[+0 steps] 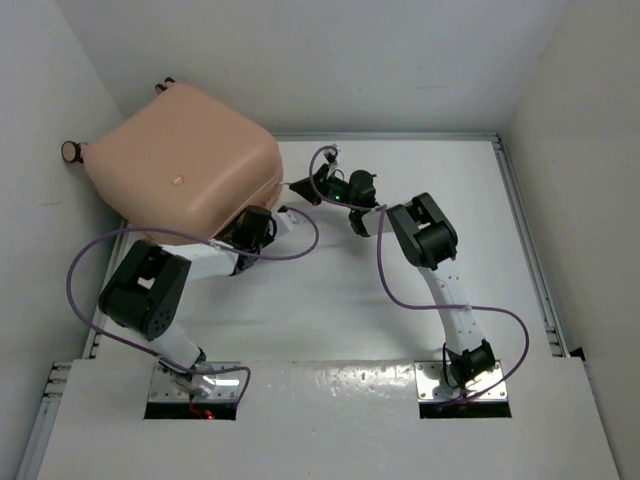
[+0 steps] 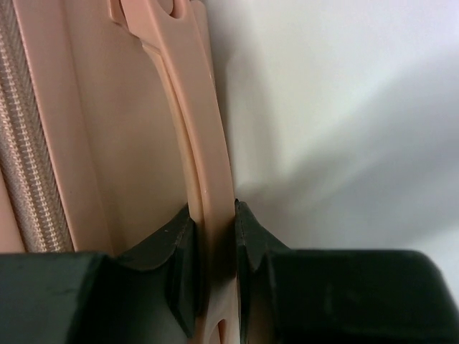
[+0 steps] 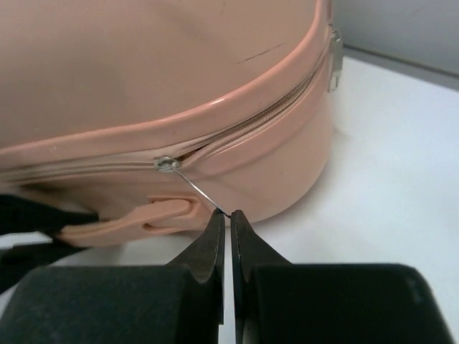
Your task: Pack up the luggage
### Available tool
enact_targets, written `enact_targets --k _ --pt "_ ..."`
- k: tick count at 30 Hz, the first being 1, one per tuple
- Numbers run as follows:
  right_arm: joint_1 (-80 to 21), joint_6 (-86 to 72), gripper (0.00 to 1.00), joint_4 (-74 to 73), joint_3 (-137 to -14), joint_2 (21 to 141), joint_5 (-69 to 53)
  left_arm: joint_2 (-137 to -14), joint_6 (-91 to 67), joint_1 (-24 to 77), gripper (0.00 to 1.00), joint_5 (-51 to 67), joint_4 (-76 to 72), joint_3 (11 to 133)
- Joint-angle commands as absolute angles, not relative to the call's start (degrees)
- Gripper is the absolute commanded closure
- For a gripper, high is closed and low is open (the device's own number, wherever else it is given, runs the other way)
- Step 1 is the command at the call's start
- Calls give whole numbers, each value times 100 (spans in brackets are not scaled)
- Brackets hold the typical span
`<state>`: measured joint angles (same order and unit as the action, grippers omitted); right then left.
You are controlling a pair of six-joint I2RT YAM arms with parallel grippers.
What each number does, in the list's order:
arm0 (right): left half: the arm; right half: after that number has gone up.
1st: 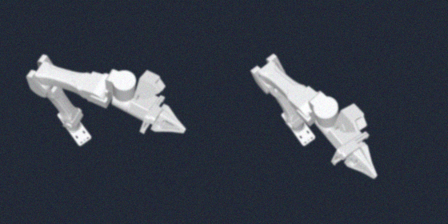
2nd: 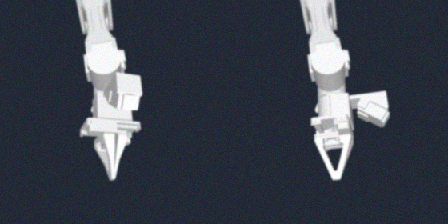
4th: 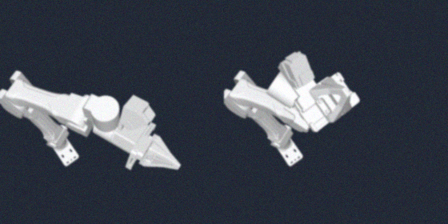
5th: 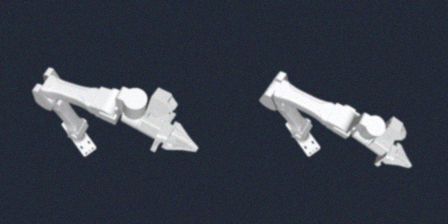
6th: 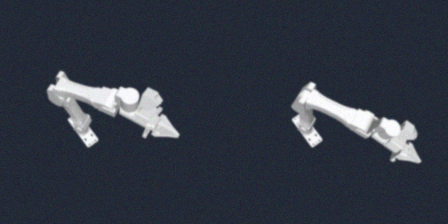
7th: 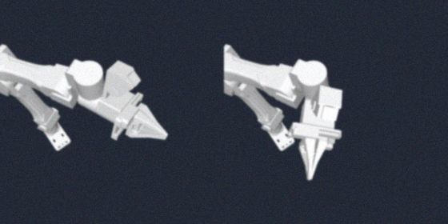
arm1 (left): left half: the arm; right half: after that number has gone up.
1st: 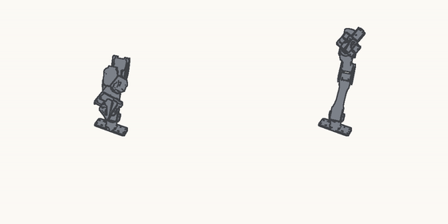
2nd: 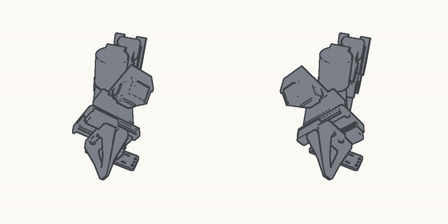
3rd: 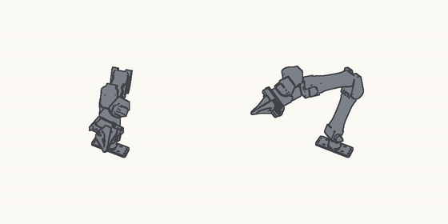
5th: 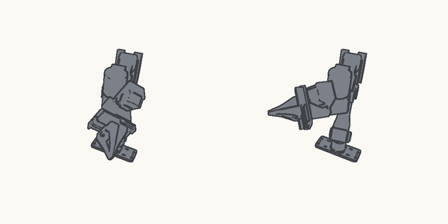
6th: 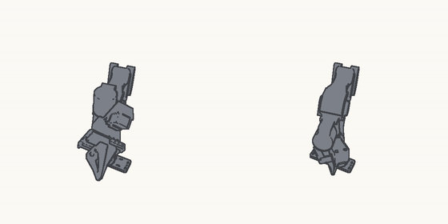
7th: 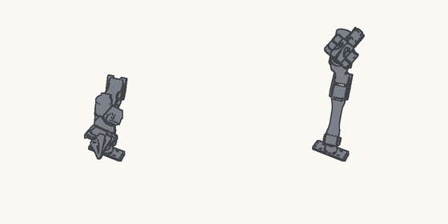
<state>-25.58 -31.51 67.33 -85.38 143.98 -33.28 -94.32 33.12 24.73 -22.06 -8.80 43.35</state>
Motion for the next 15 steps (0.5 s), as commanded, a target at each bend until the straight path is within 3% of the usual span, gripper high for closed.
enact_targets --k 1,13,15 --pt "-2373 -3050 100 7066 -8446 14142 -3576 -9229 3866 2101 100 -2602 598 3491" --pt "-2154 -3173 100 7189 -8235 13861 -4154 -8367 4808 1627 100 -2470 -36 2461" --pt "-2092 -3488 86 7347 -8157 13799 -4576 -8367 4808 1556 100 -2356 -35 2522"
